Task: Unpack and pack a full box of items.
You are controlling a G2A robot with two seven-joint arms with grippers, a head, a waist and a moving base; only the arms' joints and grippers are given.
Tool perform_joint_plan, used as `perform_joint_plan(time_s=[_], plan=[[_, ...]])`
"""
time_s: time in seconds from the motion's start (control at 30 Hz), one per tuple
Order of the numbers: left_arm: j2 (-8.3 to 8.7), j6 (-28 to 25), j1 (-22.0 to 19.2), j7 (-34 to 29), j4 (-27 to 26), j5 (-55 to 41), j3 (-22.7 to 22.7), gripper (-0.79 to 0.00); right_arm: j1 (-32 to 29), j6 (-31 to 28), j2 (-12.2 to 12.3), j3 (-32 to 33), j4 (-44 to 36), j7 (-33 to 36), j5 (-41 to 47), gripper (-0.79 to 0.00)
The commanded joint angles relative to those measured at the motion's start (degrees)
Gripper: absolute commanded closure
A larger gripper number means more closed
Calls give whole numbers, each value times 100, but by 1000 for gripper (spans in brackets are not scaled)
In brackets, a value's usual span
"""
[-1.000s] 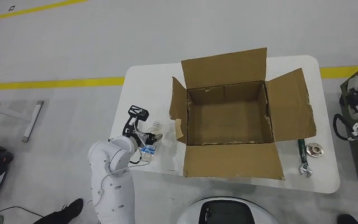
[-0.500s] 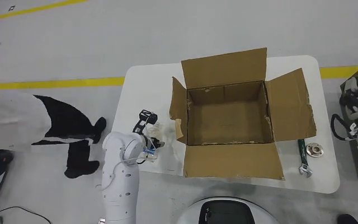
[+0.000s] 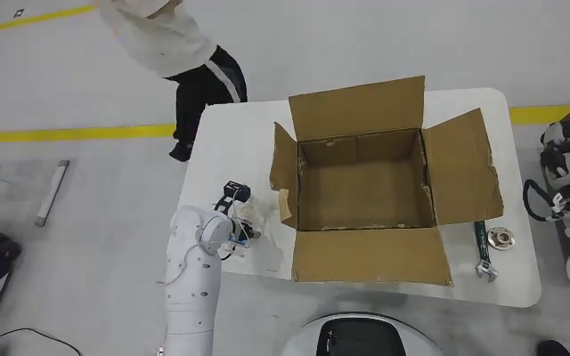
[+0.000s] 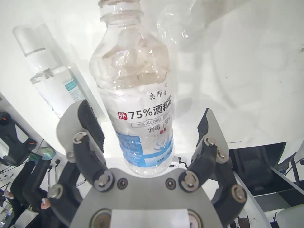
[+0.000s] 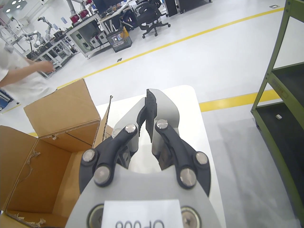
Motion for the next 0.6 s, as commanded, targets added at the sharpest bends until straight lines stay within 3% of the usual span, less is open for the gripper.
perform_joint_plan(time_s=[0.0,0.13,0.2,0.27,0.3,0.4,0.47,0.57], plan=[[17,25,-54,40,119,21,7,-785,14,-4,-5,4,14,4,-4,0],[49,71,-147,102,357,32,41,-785,61,-4,-15,-10,45,32,-14,0],[67,80,-205,142,496,19,66,-717,85,3,-21,-24,56,52,-23,0],[80,102,-247,166,585,21,92,-560,107,7,-27,-33,60,63,-30,0],[87,107,-265,174,613,18,109,-369,120,5,-30,-35,60,62,-29,0],[107,120,-296,211,682,11,151,-194,147,8,-37,-42,64,76,-43,0],[121,139,-315,247,740,31,179,0,164,3,-43,-42,65,77,-43,0],[141,175,-343,291,764,22,211,0,178,-4,-50,-38,72,88,-47,0]])
